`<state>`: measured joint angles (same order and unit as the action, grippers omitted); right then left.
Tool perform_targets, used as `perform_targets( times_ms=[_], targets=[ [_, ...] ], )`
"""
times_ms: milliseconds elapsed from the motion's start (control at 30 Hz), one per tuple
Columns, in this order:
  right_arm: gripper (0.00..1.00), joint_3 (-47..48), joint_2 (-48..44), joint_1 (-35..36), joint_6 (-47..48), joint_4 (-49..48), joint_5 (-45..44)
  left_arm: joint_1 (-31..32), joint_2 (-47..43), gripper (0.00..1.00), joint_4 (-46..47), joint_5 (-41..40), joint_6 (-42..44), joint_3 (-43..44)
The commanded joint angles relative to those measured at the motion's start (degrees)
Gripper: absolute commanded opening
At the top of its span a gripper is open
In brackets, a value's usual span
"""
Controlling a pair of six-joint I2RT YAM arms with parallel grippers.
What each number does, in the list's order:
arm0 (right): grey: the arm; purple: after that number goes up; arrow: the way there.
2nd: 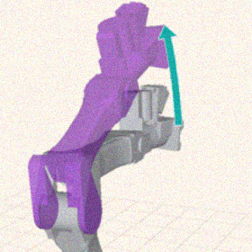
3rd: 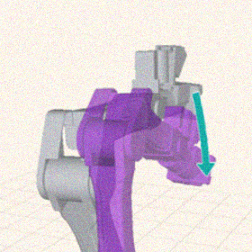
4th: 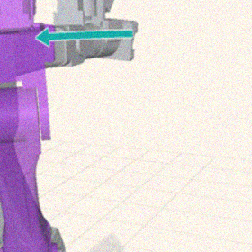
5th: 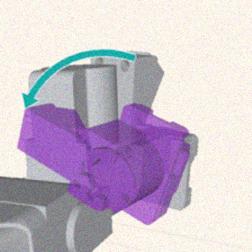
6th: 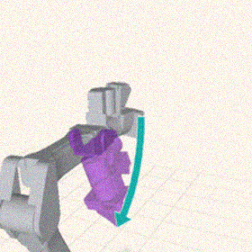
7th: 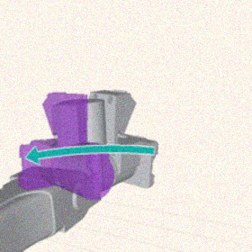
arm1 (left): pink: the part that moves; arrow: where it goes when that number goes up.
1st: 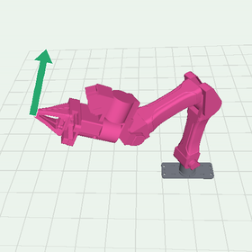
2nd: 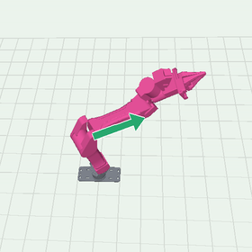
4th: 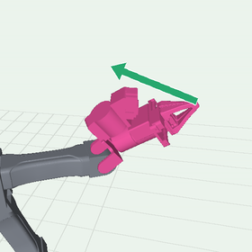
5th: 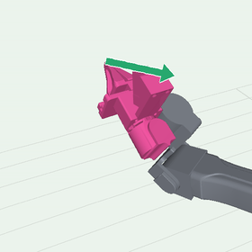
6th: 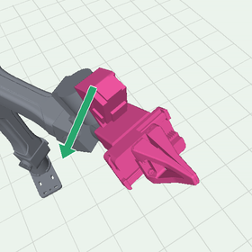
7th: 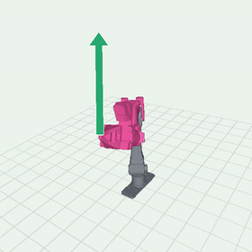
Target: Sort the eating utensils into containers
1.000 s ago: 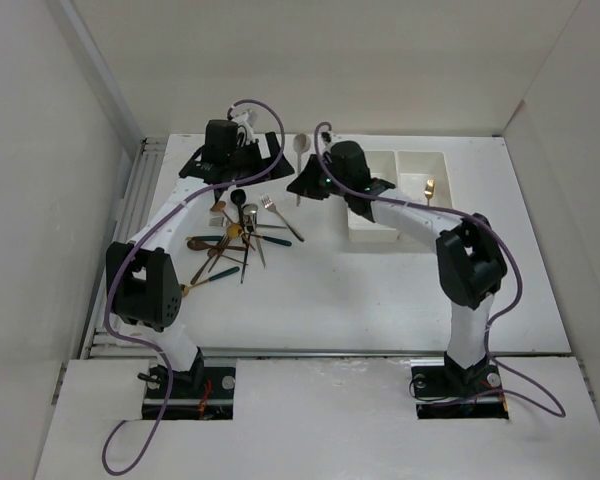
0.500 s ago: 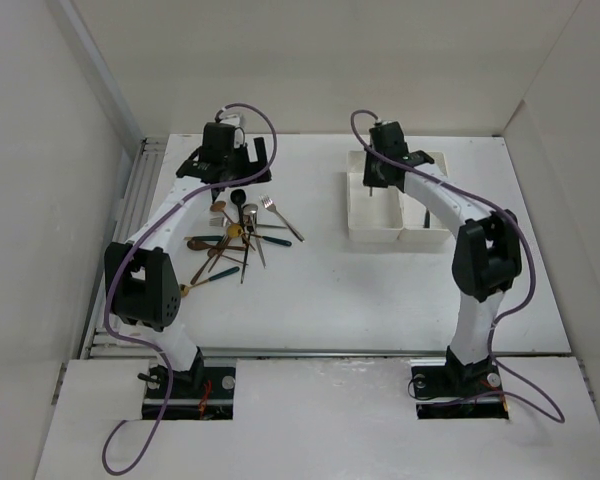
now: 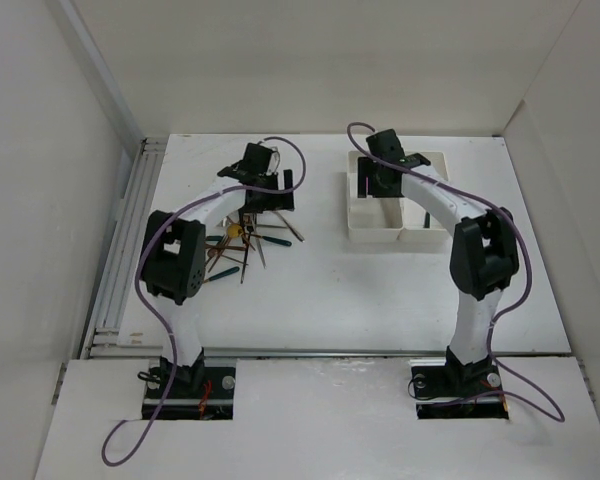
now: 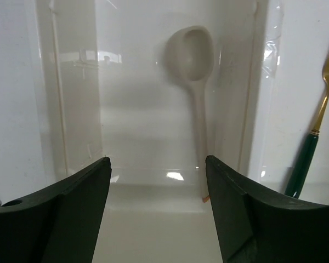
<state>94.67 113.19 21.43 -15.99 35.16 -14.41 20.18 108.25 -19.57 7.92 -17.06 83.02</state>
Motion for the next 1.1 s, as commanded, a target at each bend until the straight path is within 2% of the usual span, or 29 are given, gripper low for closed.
perform_targets(
  times_ms=[0, 67, 100, 133, 467, 567, 633, 733, 767, 800, 900, 933, 1033, 1067],
  targets=[
    [0.75, 0.8, -5.0, -0.2, 0.4, -0.5, -1.9, 1.6, 2.7, 0.87, -4.6, -5.8, -0.5, 7.7],
    [0.75, 0.2, -5.6, -0.2, 0.4, -0.5, -2.5, 2.1, 5.8, 0.86, -5.7, -8.9, -1.0, 9.2],
    [0.75, 0.2, -6.1, -0.2, 0.4, -0.5, -2.5, 2.1, 6.6, 0.80, -5.7, -9.8, -1.0, 9.2],
    [0.75, -0.4, -6.8, -0.2, 0.4, -0.5, -3.0, 2.1, 8.1, 0.79, -6.3, -10.5, -1.0, 9.7],
    [0.76, -3.7, -9.5, -0.2, 0.4, -2.2, -3.0, 5.1, 15.1, 0.77, -6.8, -10.3, 1.1, 13.2],
    [0.76, -3.7, -9.5, -0.2, 0.4, -2.2, -3.5, 5.7, 16.8, 0.71, -7.3, -9.7, 1.1, 13.7],
    [0.76, -3.7, -9.5, -0.2, 0.4, -2.2, -3.5, 5.7, 17.7, 0.65, -7.3, -9.7, 1.1, 13.7],
    [0.76, -3.1, -9.5, -0.2, 1.0, -2.2, -3.5, 5.7, 18.8, 0.51, -7.8, -6.9, 1.6, 13.7],
    [0.76, -3.1, -9.5, -0.2, 1.0, -2.2, -3.5, 5.7, 18.8, 0.46, -7.8, -6.9, 1.6, 13.7],
    [0.76, -3.1, -9.5, -0.2, 1.0, -2.2, -3.5, 5.7, 18.8, 0.36, -7.8, -6.0, 1.6, 13.1],
    [0.76, -2.6, -10.0, -0.2, 1.0, -2.2, -4.0, 5.7, 19.5, 0.24, -7.2, -5.2, 1.6, 12.6],
    [0.76, -2.6, -10.0, -0.2, 1.0, -2.2, -4.0, 5.7, 19.5, 0.15, -7.2, -4.6, 1.6, 12.6],
    [0.76, -2.0, -10.5, -0.2, 1.5, -1.6, -4.7, 4.6, 22.2, 0.00, -7.2, -3.4, 2.1, 14.7],
    [0.76, -2.0, -10.5, -0.2, 1.5, -1.6, -4.7, 4.6, 22.7, 0.00, -7.2, -2.3, 2.1, 15.2]
  ],
)
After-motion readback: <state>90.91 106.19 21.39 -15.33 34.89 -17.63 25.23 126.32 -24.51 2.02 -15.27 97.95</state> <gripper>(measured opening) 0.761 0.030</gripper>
